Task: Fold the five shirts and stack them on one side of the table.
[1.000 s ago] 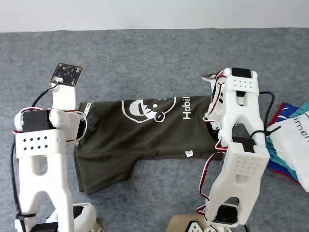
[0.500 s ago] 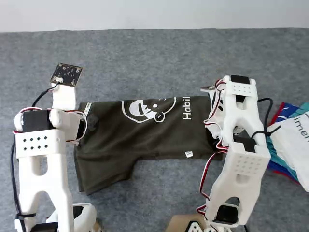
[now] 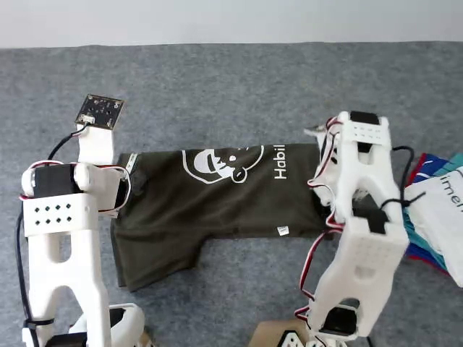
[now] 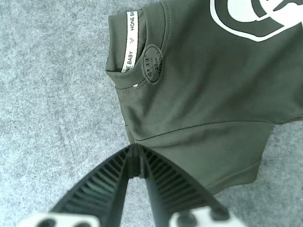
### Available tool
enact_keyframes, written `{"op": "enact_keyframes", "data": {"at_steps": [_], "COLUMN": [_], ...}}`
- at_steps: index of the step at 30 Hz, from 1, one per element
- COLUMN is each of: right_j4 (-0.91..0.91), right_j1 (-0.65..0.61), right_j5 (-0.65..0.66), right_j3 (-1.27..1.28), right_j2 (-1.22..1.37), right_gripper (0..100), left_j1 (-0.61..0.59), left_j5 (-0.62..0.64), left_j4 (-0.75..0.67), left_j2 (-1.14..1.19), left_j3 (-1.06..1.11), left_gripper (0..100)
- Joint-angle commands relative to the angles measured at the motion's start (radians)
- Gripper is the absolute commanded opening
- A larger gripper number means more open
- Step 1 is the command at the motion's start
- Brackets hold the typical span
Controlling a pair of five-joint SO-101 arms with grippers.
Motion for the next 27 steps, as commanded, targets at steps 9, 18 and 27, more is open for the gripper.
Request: {"op": "enact_keyframes", "data": {"at_steps": [9, 18, 27], "right_j4": [0.044, -0.053, -0.213], "right_j1": [-0.047, -0.099, -0.054], "right_j5": [0.012, 0.012, 0.095], "right_j3": [0.029, 0.117, 0.192], "right_j2": [-0.297, -0.236, -0.056], "right_gripper": [0.9, 0.9, 0.9], "left_j1": [-0.095, -0.293, -0.445], "left_j5": [0.005, -0.055, -0.061], "left_j4": [0.032, 0.071, 0.074], "left_j2": [-0.040, -0.040, -0.040], "left_j3": [-0.074, -0.119, -0.117], "left_gripper": [0, 0, 0]}}
